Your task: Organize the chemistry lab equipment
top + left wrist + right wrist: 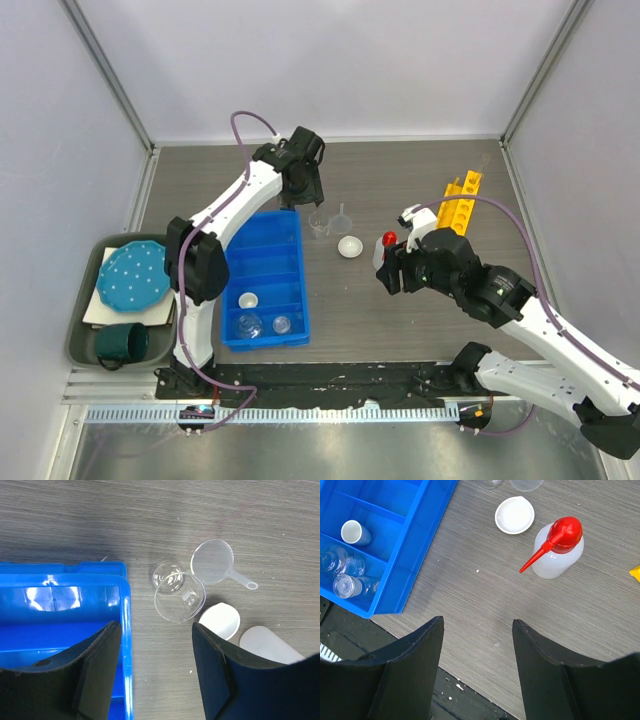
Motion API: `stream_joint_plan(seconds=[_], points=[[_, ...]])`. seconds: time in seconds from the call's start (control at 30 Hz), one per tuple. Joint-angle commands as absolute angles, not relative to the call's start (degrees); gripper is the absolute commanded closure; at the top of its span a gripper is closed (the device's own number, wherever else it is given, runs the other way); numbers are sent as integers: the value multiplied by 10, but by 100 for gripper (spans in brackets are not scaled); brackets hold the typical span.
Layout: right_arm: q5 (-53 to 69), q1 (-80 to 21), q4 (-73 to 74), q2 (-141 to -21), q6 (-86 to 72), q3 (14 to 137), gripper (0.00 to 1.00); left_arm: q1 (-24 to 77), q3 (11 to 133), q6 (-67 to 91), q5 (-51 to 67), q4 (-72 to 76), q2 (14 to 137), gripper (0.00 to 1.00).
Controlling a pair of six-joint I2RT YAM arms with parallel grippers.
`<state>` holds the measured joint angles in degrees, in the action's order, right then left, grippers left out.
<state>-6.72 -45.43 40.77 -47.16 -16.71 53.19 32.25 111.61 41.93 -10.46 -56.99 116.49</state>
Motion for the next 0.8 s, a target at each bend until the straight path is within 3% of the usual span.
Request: stream_joint_plan(seconds=[0.0, 0.77], points=[[-64, -458, 376, -472, -170, 533, 37, 329, 1135, 411, -101, -581, 1150, 37], [-70, -458, 390, -461, -163, 529, 37, 328, 1124, 414, -99, -548, 1232, 40]])
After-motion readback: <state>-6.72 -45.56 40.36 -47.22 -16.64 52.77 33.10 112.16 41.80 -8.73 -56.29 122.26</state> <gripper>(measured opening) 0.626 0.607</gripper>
